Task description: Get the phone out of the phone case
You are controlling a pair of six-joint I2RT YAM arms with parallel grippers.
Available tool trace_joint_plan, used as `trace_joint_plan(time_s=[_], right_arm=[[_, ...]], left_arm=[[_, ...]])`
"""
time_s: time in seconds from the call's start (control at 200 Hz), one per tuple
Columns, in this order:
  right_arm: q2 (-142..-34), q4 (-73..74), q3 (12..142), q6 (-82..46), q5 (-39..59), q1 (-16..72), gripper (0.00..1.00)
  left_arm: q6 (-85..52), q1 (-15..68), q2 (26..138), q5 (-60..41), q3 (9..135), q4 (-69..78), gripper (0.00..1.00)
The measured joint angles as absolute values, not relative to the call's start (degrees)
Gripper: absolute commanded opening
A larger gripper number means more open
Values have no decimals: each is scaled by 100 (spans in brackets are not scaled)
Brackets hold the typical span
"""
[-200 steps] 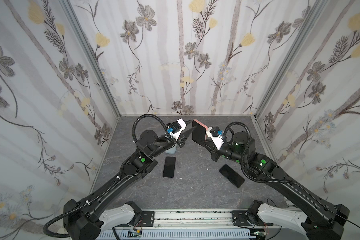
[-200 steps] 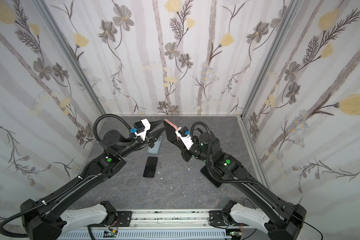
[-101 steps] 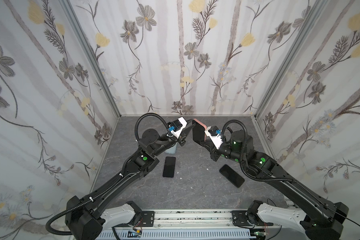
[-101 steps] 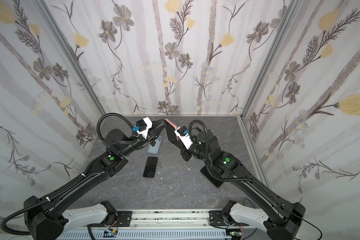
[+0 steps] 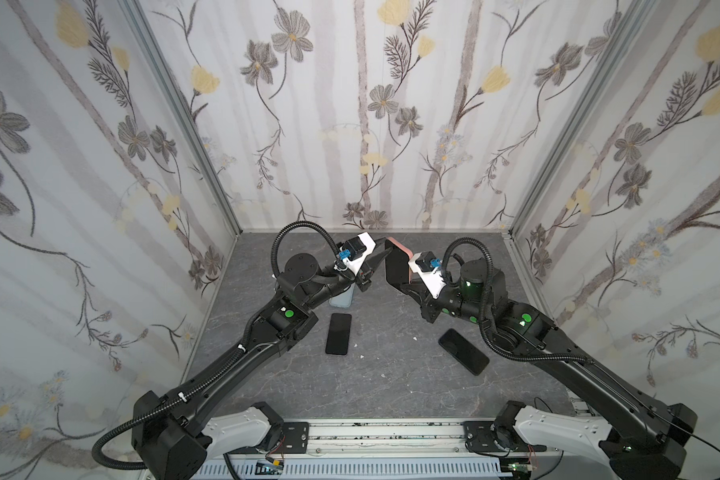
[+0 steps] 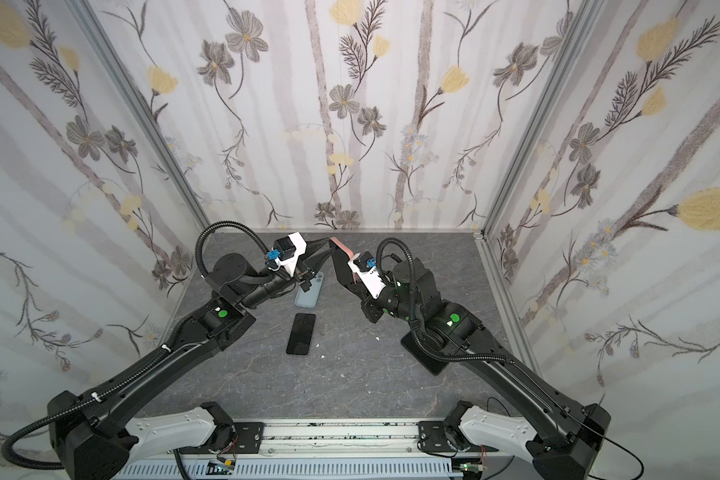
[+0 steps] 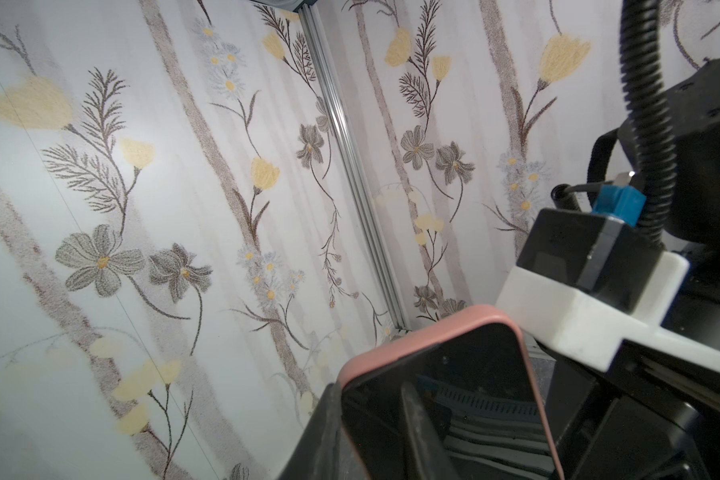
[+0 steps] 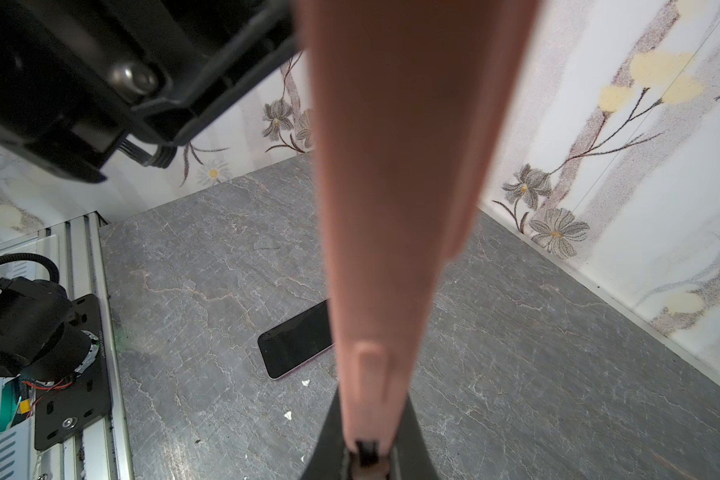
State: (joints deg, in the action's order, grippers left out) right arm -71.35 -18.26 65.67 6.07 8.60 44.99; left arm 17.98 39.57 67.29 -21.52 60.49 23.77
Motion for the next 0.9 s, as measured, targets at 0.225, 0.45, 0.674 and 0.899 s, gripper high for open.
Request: trace_joint_plan(time_s=[0.225, 0.45, 0.674, 0.899], right_arm=[[-7057, -1977, 6569, 698, 862, 4499, 0], [-7041, -2102, 6602, 812, 917, 4497, 0], [-7046, -2252, 6652, 827, 1103, 4495, 0], [-7026, -2272, 6667, 869, 1177, 4473, 0]], left_arm=[[1730, 3854, 6729, -2574, 6125, 2198, 28], [1710, 3826, 6722, -2722, 6136, 2121, 29], [1691, 3798, 6731, -2891, 6167, 2014, 30], [1629, 3734, 6744, -3100, 6204, 1984, 30]])
